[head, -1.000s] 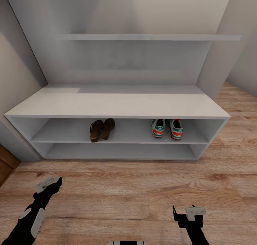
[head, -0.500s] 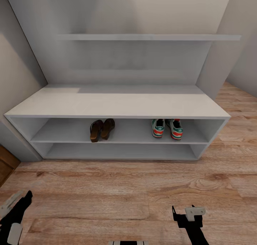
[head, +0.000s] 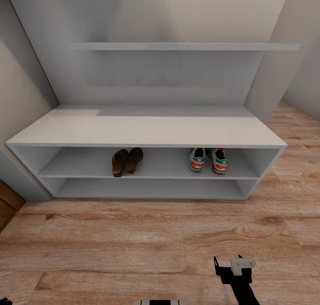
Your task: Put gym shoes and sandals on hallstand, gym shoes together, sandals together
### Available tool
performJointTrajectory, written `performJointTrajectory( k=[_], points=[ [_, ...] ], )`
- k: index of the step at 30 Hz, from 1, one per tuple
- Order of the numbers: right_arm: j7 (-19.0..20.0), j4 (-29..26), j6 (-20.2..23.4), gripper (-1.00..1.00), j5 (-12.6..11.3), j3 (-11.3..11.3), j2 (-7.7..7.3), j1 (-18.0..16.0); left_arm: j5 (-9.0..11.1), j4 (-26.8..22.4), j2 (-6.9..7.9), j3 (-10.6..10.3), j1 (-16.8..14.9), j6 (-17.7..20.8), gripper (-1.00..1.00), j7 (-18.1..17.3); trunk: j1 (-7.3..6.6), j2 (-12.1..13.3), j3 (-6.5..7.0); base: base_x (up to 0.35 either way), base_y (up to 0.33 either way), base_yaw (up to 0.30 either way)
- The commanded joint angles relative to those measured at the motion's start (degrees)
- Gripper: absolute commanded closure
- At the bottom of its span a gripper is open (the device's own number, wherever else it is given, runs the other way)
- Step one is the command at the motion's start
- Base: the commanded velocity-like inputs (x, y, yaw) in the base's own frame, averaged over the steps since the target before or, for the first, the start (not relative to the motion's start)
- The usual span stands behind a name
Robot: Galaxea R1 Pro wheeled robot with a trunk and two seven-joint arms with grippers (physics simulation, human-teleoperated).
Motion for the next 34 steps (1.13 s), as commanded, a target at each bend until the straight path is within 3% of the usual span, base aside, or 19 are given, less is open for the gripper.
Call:
performJointTrajectory(
  k=[1, 2, 3, 7, 13, 34],
  points=[
    [0.0, 0.0, 0.0, -1.00, 0.0, 0.0, 0.00, 0.0, 0.1, 0.0, 0.00, 0.1, 0.0, 0.0, -1.00, 0.0, 0.00, 0.0, 0.00, 0.000, 0.000, 0.000],
    [0.0, 0.0, 0.0, -1.00, 0.0, 0.0, 0.00, 0.0, 2.2, 0.8, -0.12, 2.3, 0.0, 0.0, -1.00, 0.0, 0.00, 0.0, 0.00, 0.000, 0.000, 0.000],
    [0.0, 0.0, 0.0, -1.00, 0.0, 0.0, 0.00, 0.0, 2.2, 0.8, -0.12, 2.3, 0.0, 0.0, -1.00, 0.0, 0.00, 0.0, 0.00, 0.000, 0.000, 0.000],
    [0.0, -0.1, 0.0, -1.00, 0.0, 0.1, 0.02, 0.1, 7.8, 2.7, -0.41, 7.8, 0.0, 0.0, -1.00, 0.0, 0.00, 0.0, 0.00, 0.000, 0.000, 0.000],
    [0.0, -0.2, 0.1, -1.00, 0.0, 0.0, 0.02, 0.1, 10.0, 3.4, -0.48, 10.1, -0.3, 0.0, -1.00, 0.0, 0.00, 0.0, 0.00, 0.000, 0.000, 0.000],
    [-0.1, -0.3, 0.1, -1.00, 0.0, 0.0, 0.10, 0.1, 11.4, 3.6, -0.16, 11.4, -1.6, 0.2, -1.00, -0.4, 0.00, 0.0, 0.00, 0.000, 0.000, 0.000]
  ],
)
